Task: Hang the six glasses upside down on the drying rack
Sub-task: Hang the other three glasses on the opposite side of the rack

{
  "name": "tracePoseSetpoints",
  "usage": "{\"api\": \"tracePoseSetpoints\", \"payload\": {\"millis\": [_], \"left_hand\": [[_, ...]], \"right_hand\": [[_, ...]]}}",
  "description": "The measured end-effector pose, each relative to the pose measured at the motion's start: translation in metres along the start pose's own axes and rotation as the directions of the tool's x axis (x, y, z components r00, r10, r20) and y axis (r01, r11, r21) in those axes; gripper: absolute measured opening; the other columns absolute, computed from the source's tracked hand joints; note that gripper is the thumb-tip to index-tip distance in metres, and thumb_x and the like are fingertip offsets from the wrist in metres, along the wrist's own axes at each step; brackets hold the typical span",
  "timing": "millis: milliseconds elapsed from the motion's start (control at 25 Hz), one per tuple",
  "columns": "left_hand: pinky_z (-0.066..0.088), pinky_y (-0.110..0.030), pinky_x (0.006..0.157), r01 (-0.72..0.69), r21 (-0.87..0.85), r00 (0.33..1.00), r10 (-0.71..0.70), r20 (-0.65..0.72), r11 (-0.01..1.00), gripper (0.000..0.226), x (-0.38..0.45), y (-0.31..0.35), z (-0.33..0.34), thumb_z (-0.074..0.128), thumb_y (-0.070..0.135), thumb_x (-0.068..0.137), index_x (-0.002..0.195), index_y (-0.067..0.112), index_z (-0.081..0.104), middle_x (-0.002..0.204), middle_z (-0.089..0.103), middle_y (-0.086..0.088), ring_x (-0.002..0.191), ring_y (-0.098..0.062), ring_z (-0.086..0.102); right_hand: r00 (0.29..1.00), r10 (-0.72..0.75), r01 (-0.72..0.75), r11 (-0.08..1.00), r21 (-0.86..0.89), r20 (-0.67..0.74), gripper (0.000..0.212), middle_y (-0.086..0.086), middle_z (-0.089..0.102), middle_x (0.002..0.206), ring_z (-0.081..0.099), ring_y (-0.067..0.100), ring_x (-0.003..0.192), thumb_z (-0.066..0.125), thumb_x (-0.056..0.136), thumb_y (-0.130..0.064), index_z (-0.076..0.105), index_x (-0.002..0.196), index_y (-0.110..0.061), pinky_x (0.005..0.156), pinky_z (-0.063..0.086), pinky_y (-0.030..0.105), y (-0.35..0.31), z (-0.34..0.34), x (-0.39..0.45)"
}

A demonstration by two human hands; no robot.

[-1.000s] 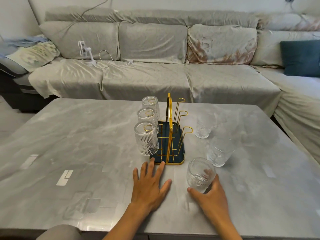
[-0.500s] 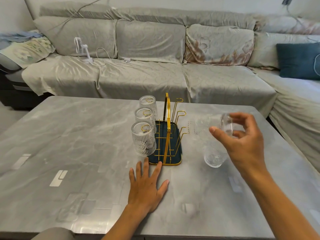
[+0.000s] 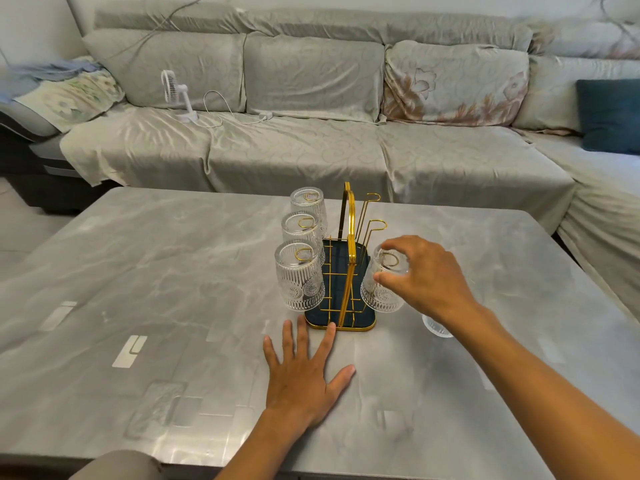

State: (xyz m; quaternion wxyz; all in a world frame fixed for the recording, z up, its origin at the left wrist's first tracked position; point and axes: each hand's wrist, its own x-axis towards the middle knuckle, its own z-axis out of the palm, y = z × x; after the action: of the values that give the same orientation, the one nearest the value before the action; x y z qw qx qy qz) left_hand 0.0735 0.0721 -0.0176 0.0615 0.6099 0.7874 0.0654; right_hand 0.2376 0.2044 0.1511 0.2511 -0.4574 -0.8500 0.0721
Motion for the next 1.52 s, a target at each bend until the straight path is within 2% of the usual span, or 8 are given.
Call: {"api": "tracePoseSetpoints", "payload": {"millis": [280,440,560,680,800,1000,1280,1520], "left_hand": [[-0.020,-0.064,0.108,-0.001,0.007,1.000,0.001,0.000,1.000,0.074,0.000,0.000,0.001,-0.006,0.088,0.074,0.133,0.054,-0.036,0.159,-0.023,-0.007,0.141,-0.032,-0.030],[-0.019,-0.064,0.109,-0.006,0.016,1.000,0.006,0.018,1.000,0.074,-0.001,0.000,-0.002,-0.007,0.086,0.075,0.134,0.052,-0.035,0.159,-0.024,-0.008,0.142,-0.033,-0.029],[-0.018,-0.063,0.110,-0.015,0.017,1.000,0.015,0.022,1.000,0.075,-0.001,0.000,-0.003,-0.007,0.086,0.075,0.137,0.051,-0.032,0.158,-0.025,-0.009,0.141,-0.032,-0.030],[-0.018,-0.061,0.110,-0.040,0.001,0.999,0.040,0.020,0.999,0.076,-0.001,0.000,-0.005,-0.005,0.085,0.076,0.140,0.051,-0.027,0.157,-0.027,-0.007,0.141,-0.031,-0.030],[-0.016,-0.056,0.113,-0.103,0.002,0.994,0.103,0.026,0.995,0.075,-0.005,-0.014,-0.011,0.000,0.085,0.079,0.143,0.051,-0.020,0.156,-0.027,0.000,0.143,-0.025,-0.027],[-0.022,-0.054,0.111,-0.070,-0.012,0.998,0.070,0.004,0.998,0.071,-0.016,-0.026,-0.014,0.004,0.085,0.081,0.143,0.056,-0.013,0.156,-0.028,0.007,0.142,-0.022,-0.031],[-0.021,-0.059,0.111,-0.035,0.005,0.999,0.035,0.021,0.999,0.073,-0.017,-0.025,-0.010,-0.002,0.085,0.078,0.143,0.054,-0.018,0.157,-0.028,0.004,0.139,-0.023,-0.036],[-0.022,-0.060,0.110,-0.036,0.017,0.999,0.036,0.040,0.999,0.076,-0.016,-0.024,-0.011,-0.003,0.086,0.077,0.143,0.052,-0.019,0.156,-0.031,0.003,0.137,-0.025,-0.038]], "right_hand": [[1.000,0.000,0.000,1.000,0.027,0.005,0.050,0.000,0.060,0.126,0.060,0.018,0.098,0.072,0.079,-0.043,0.052,0.122,-0.028,0.071,0.050,0.027,0.006,0.012,-0.006],[0.999,0.007,-0.001,0.987,0.163,-0.039,0.064,-0.003,0.044,0.146,0.046,0.017,0.126,0.069,0.080,-0.052,0.042,0.134,-0.032,0.096,0.044,0.035,0.020,0.008,-0.028],[0.836,0.396,-0.193,0.860,0.472,-0.380,0.069,-0.008,0.041,0.146,0.043,0.013,0.128,0.064,0.078,-0.055,0.031,0.138,-0.044,0.101,0.040,0.035,0.060,0.020,-0.079],[0.680,0.724,-0.515,0.587,0.624,-0.120,0.093,-0.002,0.032,0.152,0.038,0.021,0.133,0.074,0.069,-0.055,0.017,0.141,-0.044,0.101,0.036,0.036,0.098,0.045,-0.113],[0.713,0.699,-0.588,0.551,0.591,0.058,0.096,-0.003,0.048,0.141,0.048,0.017,0.125,0.083,0.059,-0.052,0.026,0.135,-0.044,0.099,0.041,0.039,0.114,0.065,-0.103],[0.694,0.718,-0.627,0.568,0.534,0.051,0.074,-0.009,0.065,0.098,0.064,0.019,0.088,0.083,0.045,-0.053,0.042,0.106,-0.048,0.080,0.053,0.044,0.120,0.078,-0.083],[0.847,0.528,-0.406,0.711,0.574,-0.056,0.053,-0.016,0.070,0.085,0.066,0.005,0.073,0.086,0.043,-0.048,0.062,0.090,-0.042,0.057,0.048,0.020,0.100,-0.010,-0.030],[0.918,0.385,-0.304,0.835,0.458,-0.092,0.075,-0.002,0.067,0.091,0.068,0.013,0.076,0.086,0.031,-0.068,0.057,0.094,-0.038,0.053,0.058,0.032,0.051,-0.090,0.056]]}}
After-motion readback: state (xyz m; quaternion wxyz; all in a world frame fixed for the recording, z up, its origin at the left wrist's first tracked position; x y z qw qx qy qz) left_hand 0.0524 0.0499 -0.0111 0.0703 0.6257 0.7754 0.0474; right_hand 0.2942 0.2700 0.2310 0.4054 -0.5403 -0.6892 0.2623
